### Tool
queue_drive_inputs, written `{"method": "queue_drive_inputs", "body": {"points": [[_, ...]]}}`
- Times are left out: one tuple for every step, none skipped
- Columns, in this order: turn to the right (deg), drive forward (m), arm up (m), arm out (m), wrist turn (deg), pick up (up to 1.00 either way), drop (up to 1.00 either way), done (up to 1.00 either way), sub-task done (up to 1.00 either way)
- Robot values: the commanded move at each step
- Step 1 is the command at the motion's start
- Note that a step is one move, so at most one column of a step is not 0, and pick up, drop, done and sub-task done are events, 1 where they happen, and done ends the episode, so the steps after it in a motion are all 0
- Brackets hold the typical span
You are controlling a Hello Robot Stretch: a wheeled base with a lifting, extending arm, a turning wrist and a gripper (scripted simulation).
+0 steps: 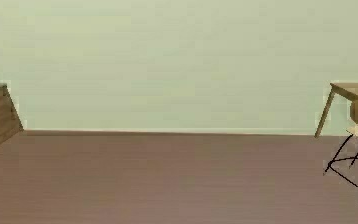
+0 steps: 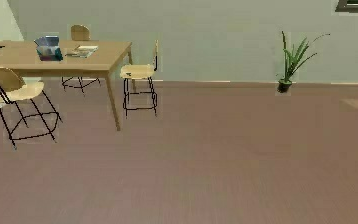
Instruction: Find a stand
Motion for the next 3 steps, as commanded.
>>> {"method": "queue_drive_inputs", "body": {"points": [[0.0, 0.05, 0.0, 0.0, 0.0, 0.0, 0.0, 0.0, 0.0], [-45.0, 0.0, 0.0, 0.0, 0.0, 0.0, 0.0, 0.0, 0.0], [-15.0, 0.0, 0.0, 0.0, 0.0, 0.0, 0.0, 0.0, 0.0]]}}
